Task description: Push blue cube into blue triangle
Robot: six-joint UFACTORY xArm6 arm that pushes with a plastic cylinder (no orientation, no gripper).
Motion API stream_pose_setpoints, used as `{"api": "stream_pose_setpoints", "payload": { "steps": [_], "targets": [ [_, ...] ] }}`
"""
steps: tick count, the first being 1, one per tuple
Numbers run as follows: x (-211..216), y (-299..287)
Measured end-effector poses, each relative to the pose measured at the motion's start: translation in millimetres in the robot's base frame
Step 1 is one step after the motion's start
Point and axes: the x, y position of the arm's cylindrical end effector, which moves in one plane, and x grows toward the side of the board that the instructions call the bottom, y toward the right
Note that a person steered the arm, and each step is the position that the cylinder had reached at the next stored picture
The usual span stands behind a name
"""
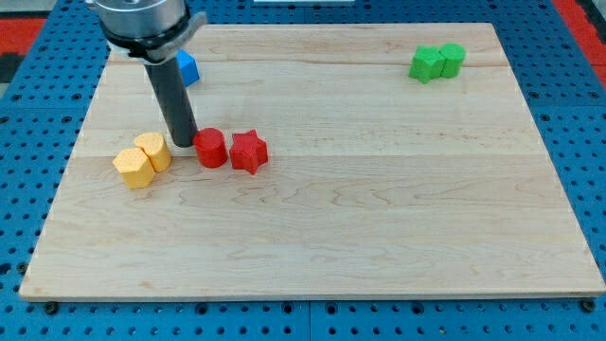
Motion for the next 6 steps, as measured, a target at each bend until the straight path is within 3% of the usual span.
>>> {"api": "stream_pose_setpoints", "payload": {
  "steps": [1,2,5,6],
  "targets": [
    [4,27],
    [-21,29],
    [-133,-23],
    [-127,11]
  ]
}}
